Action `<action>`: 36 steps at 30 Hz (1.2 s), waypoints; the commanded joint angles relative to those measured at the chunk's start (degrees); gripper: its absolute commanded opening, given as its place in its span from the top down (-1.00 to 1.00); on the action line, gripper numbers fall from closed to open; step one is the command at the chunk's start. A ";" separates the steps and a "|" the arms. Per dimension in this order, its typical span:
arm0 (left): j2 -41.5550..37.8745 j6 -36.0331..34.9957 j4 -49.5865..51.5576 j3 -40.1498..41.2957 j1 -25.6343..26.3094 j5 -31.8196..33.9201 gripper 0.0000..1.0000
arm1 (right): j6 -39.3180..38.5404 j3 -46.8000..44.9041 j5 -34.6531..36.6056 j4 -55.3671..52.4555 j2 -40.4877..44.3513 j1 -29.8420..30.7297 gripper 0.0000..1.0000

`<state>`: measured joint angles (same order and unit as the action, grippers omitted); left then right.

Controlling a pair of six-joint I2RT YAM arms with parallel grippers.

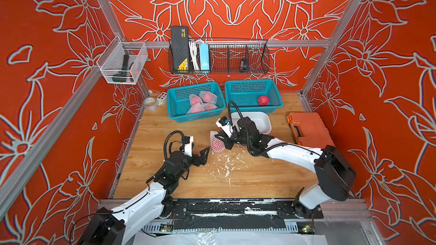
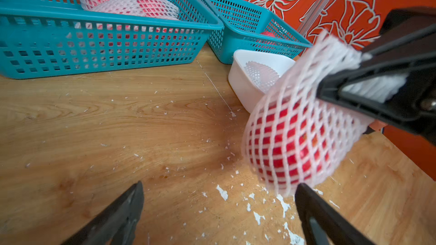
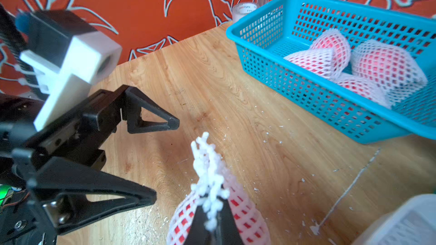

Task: Remove foam nets from apples
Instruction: Remove the foam net from the apple.

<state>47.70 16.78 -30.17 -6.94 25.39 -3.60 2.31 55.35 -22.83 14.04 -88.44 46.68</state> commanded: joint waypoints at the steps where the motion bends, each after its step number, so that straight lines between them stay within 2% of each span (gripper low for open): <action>1: 0.85 -0.78 -3.60 -1.61 -0.09 -2.07 -0.95 | 1.39 0.68 -0.22 -2.18 3.54 -2.54 1.00; 7: 2.20 -1.22 -4.43 -3.06 -0.07 -4.27 -0.95 | 6.70 0.36 -5.01 -1.42 2.72 -5.95 1.00; 11: 3.45 -1.61 -5.86 -2.51 0.01 -5.91 -0.95 | 7.74 -0.92 2.63 -5.54 0.56 -5.78 1.00; 14: 5.61 -1.75 -7.14 -2.20 0.27 -6.33 -0.94 | 9.50 -5.85 0.83 1.15 1.91 -5.83 1.00; 17: 7.92 -2.01 -7.89 -2.66 0.58 -7.15 -0.93 | 10.79 -4.55 0.73 -1.89 -0.47 -5.48 1.00; 19: 10.16 -2.45 -8.96 -2.89 1.13 -7.03 -0.93 | 7.94 -4.40 8.07 -4.81 -1.20 -2.80 1.00; 22: 12.44 -3.03 -9.46 -3.66 1.67 -7.14 -0.92 | 12.08 -8.84 5.78 4.14 -1.19 -3.60 1.00; 24: 13.09 -3.36 -9.38 -4.10 2.24 -6.90 -0.92 | 9.59 -7.61 12.97 -0.44 0.01 -1.33 1.00; 25: 13.20 -3.62 -9.18 -4.33 2.66 -6.67 -0.92 | 9.26 -7.94 13.39 -0.25 0.87 -0.67 1.00; 28: 13.04 -4.03 -8.59 -4.64 3.35 -5.76 -0.92 | 12.87 -8.47 9.97 1.56 2.53 -2.44 1.00; 31: 12.61 -4.12 -8.03 -4.80 3.35 -5.29 -0.92 | 13.35 -5.25 9.25 -4.60 4.57 -2.86 1.00; 36: 11.31 -3.51 -6.84 -5.37 3.36 -4.75 -0.92 | 13.84 0.17 -0.40 -10.49 7.09 -5.54 1.00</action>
<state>60.16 13.47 -36.88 -10.83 28.51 -8.91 15.07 51.66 -17.72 7.09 -83.79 42.28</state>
